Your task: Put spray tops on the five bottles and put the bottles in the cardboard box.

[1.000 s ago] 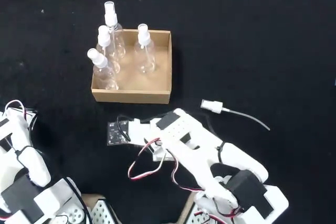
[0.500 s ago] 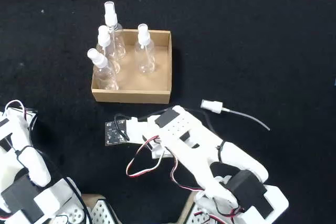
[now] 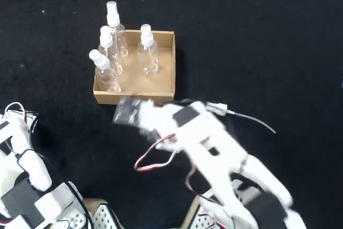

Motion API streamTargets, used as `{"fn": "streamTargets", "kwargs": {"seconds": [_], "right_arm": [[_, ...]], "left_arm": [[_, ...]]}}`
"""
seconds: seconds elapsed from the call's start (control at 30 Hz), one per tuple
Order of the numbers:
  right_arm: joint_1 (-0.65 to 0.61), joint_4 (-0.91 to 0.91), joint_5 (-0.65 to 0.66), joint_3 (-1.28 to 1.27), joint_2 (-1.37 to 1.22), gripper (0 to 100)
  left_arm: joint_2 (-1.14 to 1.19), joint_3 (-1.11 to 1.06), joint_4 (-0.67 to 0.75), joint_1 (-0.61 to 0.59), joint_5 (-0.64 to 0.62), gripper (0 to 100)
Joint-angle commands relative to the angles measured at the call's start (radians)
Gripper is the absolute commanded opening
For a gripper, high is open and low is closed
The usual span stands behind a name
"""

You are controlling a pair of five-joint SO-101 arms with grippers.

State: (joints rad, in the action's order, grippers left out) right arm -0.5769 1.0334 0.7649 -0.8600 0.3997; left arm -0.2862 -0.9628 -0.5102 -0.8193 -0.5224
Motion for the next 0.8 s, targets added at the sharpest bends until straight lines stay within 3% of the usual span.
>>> {"fn": "streamTargets", "kwargs": {"seconds": [0.0,0.27,0.37,0.5,0.63,0.77], "right_arm": [[0.238,0.212,-0.101,0.179,0.282,0.9],[0.841,0.258,-0.092,0.251,0.332,2.2],[1.042,0.166,-0.092,0.246,0.272,2.1],[1.231,0.031,-0.084,0.251,0.163,2.1],[1.369,-0.041,-0.083,0.252,0.031,2.1],[1.467,-0.110,-0.083,0.254,-0.061,2.1]], "left_arm": [[-0.005,0.053,-0.005,-0.001,-0.005,19],[-0.029,0.082,-0.015,-0.021,0.008,19],[-0.098,0.145,-0.126,-0.028,0.077,19],[-0.229,0.260,-0.310,-0.022,0.143,19],[-0.365,0.394,-0.443,-0.007,0.290,19],[-0.468,0.601,-0.606,0.119,0.476,19]]}}
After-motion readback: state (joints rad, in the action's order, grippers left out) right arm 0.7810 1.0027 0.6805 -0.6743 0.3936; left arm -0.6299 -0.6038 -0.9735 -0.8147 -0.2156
